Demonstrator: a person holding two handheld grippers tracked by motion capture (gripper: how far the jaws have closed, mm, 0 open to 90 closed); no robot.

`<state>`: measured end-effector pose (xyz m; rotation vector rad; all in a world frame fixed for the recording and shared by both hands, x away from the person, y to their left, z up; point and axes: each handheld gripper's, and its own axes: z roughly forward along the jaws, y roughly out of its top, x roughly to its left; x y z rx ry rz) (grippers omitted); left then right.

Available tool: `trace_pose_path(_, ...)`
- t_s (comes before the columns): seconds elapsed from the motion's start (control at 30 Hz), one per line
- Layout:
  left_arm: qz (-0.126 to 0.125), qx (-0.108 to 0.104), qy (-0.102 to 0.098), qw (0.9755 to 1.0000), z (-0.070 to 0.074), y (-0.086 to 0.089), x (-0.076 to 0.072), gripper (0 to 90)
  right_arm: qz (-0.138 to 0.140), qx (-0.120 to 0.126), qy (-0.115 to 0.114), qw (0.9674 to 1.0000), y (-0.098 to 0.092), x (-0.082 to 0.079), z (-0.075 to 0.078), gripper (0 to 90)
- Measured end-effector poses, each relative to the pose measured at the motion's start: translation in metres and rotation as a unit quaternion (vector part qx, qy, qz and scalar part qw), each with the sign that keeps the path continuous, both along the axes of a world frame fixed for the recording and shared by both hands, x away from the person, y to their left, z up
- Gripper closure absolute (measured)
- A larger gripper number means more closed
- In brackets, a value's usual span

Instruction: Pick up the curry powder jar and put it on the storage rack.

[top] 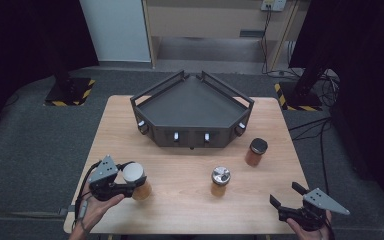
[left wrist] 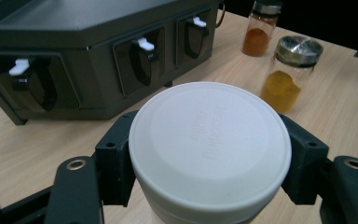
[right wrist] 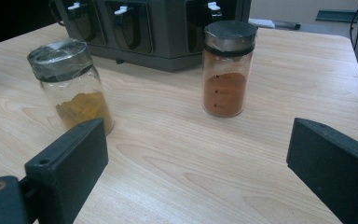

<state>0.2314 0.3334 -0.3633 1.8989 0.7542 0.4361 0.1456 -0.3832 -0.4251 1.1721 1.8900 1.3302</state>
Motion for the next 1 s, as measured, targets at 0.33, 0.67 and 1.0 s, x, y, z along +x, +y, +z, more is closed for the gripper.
trace_pose_path(0.33, -0.014, -0.009, -0.002, 0.9999, 0.021, -0.015, 0.023, 32.2, 0.003, 0.004, 0.004, 1.0, -0.001, 0.002, 0.0, 3.6)
trace_pose_path(0.67, -0.015, -0.004, -0.007, 0.9999, 0.048, -0.029, 0.049, 32.3, 0.006, 0.01, 0.004, 0.9999, -0.002, 0.002, -0.001, 2.0)
trace_pose_path(1.0, -0.014, 0.009, -0.003, 0.9999, 0.083, -0.046, 0.074, 32.3, 0.011, 0.009, 0.004, 0.9999, -0.003, 0.003, -0.002, 1.4)
